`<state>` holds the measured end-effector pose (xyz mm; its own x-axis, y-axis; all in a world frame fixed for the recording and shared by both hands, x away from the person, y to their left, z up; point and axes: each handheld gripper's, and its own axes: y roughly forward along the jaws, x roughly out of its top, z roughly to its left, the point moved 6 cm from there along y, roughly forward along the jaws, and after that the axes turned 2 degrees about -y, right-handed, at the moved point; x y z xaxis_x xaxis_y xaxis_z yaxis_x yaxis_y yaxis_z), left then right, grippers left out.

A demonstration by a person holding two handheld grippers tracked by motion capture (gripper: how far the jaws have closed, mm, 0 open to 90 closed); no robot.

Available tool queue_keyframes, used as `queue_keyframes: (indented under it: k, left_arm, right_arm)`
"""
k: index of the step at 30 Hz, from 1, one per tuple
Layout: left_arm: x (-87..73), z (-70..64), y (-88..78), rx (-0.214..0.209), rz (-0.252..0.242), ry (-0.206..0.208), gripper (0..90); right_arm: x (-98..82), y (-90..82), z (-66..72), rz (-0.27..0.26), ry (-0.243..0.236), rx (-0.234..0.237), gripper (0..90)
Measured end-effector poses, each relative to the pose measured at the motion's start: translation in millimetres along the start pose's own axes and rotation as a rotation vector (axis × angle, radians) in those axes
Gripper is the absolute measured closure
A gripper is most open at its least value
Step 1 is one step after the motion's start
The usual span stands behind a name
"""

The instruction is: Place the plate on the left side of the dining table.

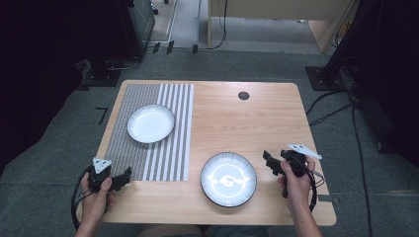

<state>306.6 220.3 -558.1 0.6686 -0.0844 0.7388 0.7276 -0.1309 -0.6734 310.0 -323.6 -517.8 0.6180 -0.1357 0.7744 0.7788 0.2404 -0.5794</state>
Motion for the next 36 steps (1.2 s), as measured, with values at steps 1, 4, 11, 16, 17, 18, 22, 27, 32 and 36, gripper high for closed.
queue_keyframes:
  k: [1,4,11,16,17,18,22,27,32,36]
  left_arm:
    - [0.0,0.0,0.0,0.000,0.000,0.000,16.5]
    - [0.0,0.0,0.0,0.000,0.000,0.001,16.4]
    - [0.0,0.0,0.0,-0.001,0.000,0.000,16.4]
    - [0.0,0.1,0.0,-0.001,0.001,0.000,16.4]
    - [0.0,0.1,0.0,-0.001,0.001,0.000,16.4]
    - [0.0,0.1,0.0,-0.001,0.001,0.000,16.4]
    - [0.1,0.2,0.1,-0.002,0.001,0.001,16.4]
    - [0.1,0.2,0.1,-0.002,0.001,0.000,16.4]
    - [0.1,0.2,0.1,-0.002,0.001,0.001,16.4]
    - [0.1,0.2,0.1,-0.003,0.001,0.001,16.4]
  right_arm:
    - [0.0,0.0,0.0,0.000,0.000,0.000,25.9]
    - [-1.1,-3.9,-6.5,0.000,0.010,-0.015,25.9]
    - [-6.4,-11.8,-30.2,0.005,0.018,-0.050,26.0]
    - [-13.7,-16.3,-45.3,0.019,0.032,-0.077,26.1]
    - [-15.7,-18.0,-49.8,0.022,0.036,-0.085,26.1]
    - [-16.9,-19.1,-51.6,0.026,0.040,-0.089,26.1]
    - [-22.2,-23.5,-61.7,0.034,0.035,-0.109,26.1]
    - [-30.7,-27.3,-72.7,0.060,0.031,-0.121,24.9]
    - [-38.5,-29.7,-79.4,0.098,0.010,-0.114,22.5]
    - [-45.3,-30.5,-84.9,0.123,0.004,-0.122,21.0]
